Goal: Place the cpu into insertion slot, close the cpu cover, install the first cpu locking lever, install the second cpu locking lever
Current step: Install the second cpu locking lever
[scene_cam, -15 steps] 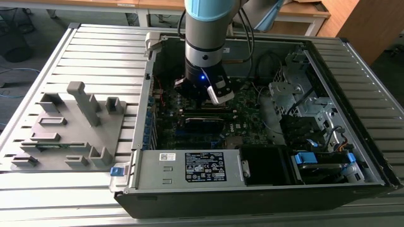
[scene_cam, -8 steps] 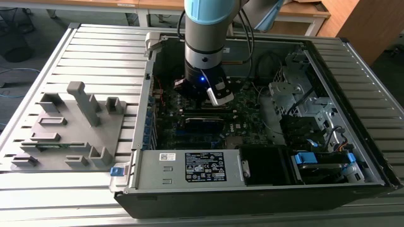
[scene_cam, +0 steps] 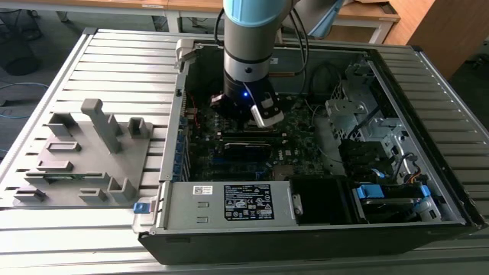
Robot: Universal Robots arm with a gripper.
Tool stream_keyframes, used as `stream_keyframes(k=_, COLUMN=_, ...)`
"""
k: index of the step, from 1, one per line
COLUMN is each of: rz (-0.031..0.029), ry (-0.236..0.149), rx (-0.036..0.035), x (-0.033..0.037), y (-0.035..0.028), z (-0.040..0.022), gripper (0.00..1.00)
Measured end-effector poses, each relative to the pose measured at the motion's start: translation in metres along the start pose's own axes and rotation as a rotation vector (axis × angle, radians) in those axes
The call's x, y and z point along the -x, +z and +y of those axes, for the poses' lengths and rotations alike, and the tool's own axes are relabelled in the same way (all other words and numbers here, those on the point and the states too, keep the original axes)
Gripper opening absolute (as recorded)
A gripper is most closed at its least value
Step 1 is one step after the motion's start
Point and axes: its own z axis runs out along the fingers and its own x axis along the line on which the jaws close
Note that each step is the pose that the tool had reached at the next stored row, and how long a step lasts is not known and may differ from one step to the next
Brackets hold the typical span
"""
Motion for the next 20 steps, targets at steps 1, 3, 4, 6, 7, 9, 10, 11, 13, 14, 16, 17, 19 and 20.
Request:
stream_keyframes(k=1, rz=0.0000, ry=0.000, rx=0.0000, x=0.0001, y=-0.0001, z=-0.0011, gripper=0.11)
stream_keyframes(k=3, rz=0.0000, ry=0.000, rx=0.0000, x=0.0002, y=-0.0004, z=-0.0038, gripper=0.11)
stream_keyframes(k=4, rz=0.0000, ry=0.000, rx=0.0000, x=0.0003, y=-0.0006, z=-0.0051, gripper=0.11)
stream_keyframes(k=6, rz=0.0000, ry=0.000, rx=0.0000, x=0.0004, y=-0.0009, z=-0.0075, gripper=0.11)
stream_keyframes(k=7, rz=0.0000, ry=0.000, rx=0.0001, x=0.0004, y=-0.0010, z=-0.0082, gripper=0.11)
stream_keyframes(k=9, rz=0.0002, ry=0.000, rx=0.0044, x=0.0004, y=-0.0011, z=-0.0086, gripper=0.11)
stream_keyframes(k=10, rz=0.0004, ry=0.000, rx=0.0105, x=0.0004, y=-0.0010, z=-0.0087, gripper=0.11)
stream_keyframes(k=11, rz=0.0007, ry=0.000, rx=0.0179, x=0.0004, y=-0.0009, z=-0.0087, gripper=0.11)
stream_keyframes(k=13, rz=0.0012, ry=0.000, rx=0.0365, x=0.0004, y=-0.0006, z=-0.0088, gripper=0.11)
stream_keyframes(k=14, rz=0.0014, ry=0.000, rx=0.0422, x=0.0004, y=-0.0003, z=-0.0089, gripper=0.11)
stream_keyframes(k=16, rz=0.0012, ry=0.000, rx=0.0475, x=0.0004, y=0.0009, z=-0.0091, gripper=0.11)
stream_keyframes(k=17, rz=0.0010, ry=0.000, rx=0.0490, x=0.0004, y=0.0016, z=-0.0094, gripper=0.11)
stream_keyframes(k=19, rz=0.0008, ry=0.000, rx=0.0509, x=0.0004, y=0.0033, z=-0.0099, gripper=0.11)
stream_keyframes(k=20, rz=0.0007, ry=0.000, rx=0.0518, x=0.0004, y=0.0041, z=-0.0101, gripper=0.11)
